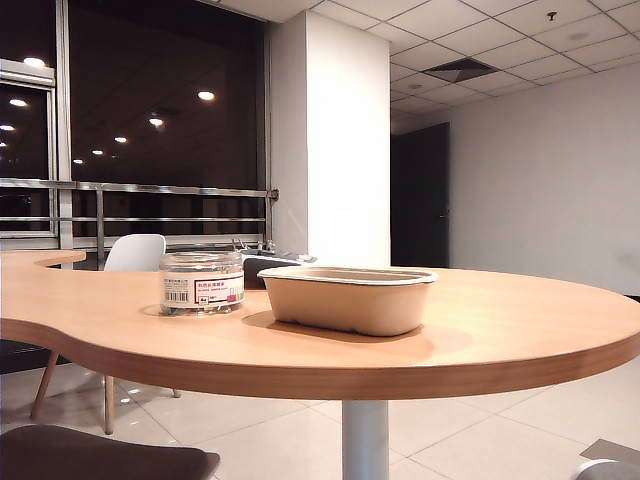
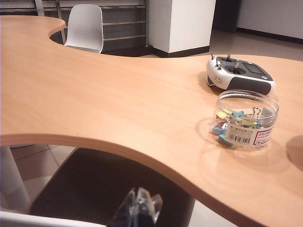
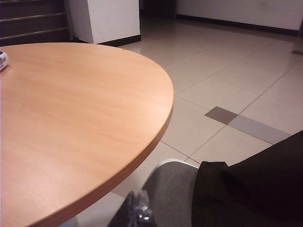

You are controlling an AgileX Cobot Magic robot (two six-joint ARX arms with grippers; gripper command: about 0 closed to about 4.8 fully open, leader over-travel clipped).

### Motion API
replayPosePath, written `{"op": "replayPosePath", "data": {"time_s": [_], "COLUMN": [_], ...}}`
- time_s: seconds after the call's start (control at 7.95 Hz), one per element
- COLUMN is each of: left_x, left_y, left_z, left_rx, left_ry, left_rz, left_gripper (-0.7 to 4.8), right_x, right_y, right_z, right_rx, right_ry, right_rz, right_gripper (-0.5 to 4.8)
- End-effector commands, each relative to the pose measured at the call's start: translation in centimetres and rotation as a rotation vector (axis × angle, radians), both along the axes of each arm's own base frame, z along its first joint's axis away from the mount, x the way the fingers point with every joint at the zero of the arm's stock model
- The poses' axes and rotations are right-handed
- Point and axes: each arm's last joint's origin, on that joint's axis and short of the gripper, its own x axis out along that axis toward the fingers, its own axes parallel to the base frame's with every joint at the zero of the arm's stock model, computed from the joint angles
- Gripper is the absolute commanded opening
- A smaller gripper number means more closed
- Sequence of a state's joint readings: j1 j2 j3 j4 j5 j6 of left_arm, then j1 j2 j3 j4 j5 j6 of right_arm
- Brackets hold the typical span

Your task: Pick up the box filled with clips, pour some clips from it into the rectangular paper box, and then put the clip box back on the table.

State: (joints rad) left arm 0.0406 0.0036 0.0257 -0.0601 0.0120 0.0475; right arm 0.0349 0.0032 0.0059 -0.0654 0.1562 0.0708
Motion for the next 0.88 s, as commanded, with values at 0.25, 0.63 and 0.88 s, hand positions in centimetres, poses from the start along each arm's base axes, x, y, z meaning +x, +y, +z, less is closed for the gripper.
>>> {"op": "replayPosePath", "data": {"time_s": [0.25,0.63,0.88], "left_x": [-0.1,-0.1,-1.4], "left_y": [0.0,0.0,0.0], "left_z": [0.6,0.8,5.5], "left_rx": [-0.033,-0.041,-0.227], "left_ry": [-0.036,-0.062,-0.156], "left_rz": [-0.007,-0.007,0.01], "left_gripper": [-0.06,-0.06,-0.06], "right_x": [-0.5,-0.8,-2.4], "right_y": [0.0,0.0,0.0], "right_z": [2.8,3.9,9.1], "right_rx": [0.009,0.011,0.016], "right_ry": [-0.124,-0.159,-0.237], "right_rz": [0.001,0.002,0.006], "right_gripper": [-0.01,-0.01,-0.01]}}
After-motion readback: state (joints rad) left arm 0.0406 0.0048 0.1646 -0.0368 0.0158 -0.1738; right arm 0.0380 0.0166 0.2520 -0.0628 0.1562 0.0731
